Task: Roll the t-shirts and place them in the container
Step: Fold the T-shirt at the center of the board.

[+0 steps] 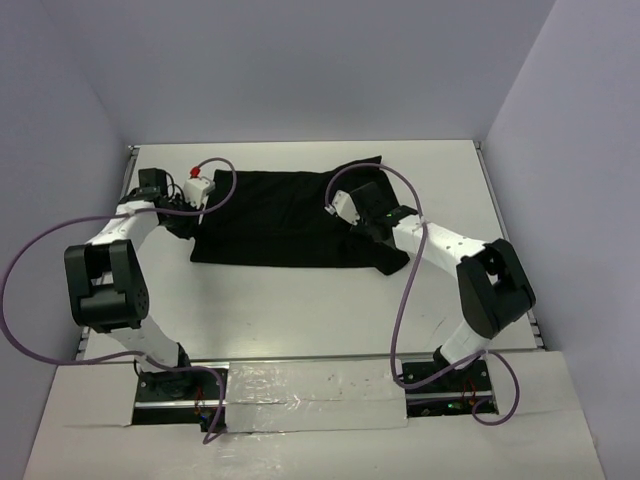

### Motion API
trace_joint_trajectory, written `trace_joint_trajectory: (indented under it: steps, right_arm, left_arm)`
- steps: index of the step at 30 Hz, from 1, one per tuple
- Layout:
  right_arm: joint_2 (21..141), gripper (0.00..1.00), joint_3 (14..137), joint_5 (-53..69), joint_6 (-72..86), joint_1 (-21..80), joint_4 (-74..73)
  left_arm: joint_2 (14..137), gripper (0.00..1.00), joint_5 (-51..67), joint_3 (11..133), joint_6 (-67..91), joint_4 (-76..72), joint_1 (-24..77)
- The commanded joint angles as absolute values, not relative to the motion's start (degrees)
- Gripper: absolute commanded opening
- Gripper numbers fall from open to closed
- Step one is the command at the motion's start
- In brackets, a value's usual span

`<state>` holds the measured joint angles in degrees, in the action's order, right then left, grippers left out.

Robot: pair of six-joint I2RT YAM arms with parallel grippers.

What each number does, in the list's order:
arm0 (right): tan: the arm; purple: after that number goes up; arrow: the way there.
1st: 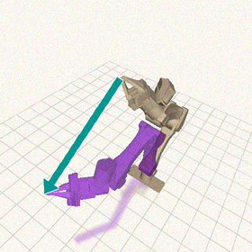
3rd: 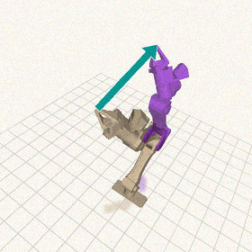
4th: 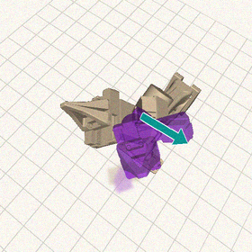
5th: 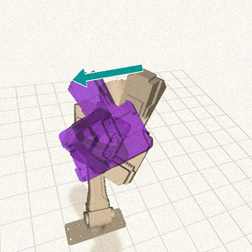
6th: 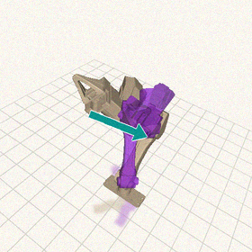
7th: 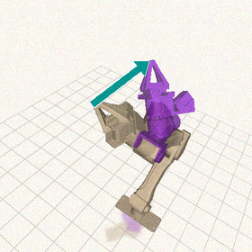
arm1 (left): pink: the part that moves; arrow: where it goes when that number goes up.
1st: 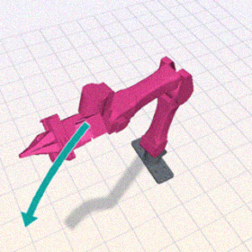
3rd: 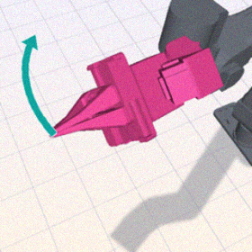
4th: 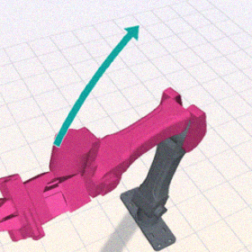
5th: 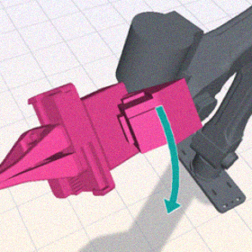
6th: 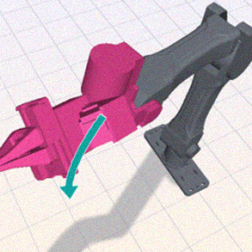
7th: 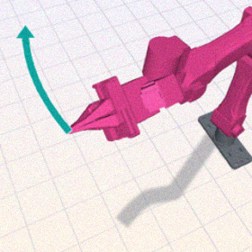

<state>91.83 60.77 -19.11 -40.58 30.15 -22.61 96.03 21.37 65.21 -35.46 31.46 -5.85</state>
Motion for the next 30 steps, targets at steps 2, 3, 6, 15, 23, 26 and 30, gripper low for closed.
trace_joint_trajectory:
  steps: [2,3,6,15,23,26,30]
  right_arm:
    - [94.3,0.0,64.8,-22.9,-49.7,28.7,-17.2]
    - [94.7,0.0,64.9,-23.3,-50.4,28.2,-16.4]
    - [95.9,0.0,65.0,-24.1,-53.9,28.1,-13.5]
    - [100.3,0.02,66.7,-23.4,-55.9,28.2,-10.3]
    - [103.5,0.16,66.4,-24.5,-56.4,28.3,-5.8]
    - [105.6,0.46,68.7,-25.0,-53.2,27.9,-5.8]
    - [109.0,0.58,78.6,-24.5,-39.1,23.8,-8.1]
  left_arm:
    - [97.3,0.0,19.7,68.3,-34.0,27.2,-4.3]
    - [97.5,0.0,19.3,68.3,-33.8,26.8,-4.1]
    - [98.6,0.0,18.3,68.9,-33.0,25.4,-3.5]
    - [101.8,0.0,15.4,70.2,-31.0,23.7,-3.0]
    - [102.8,0.15,14.2,70.2,-29.1,22.8,-2.8]
    - [103.2,0.49,14.2,70.4,-27.6,23.0,-2.6]
    - [103.6,0.61,12.2,71.8,-23.6,23.9,-2.8]
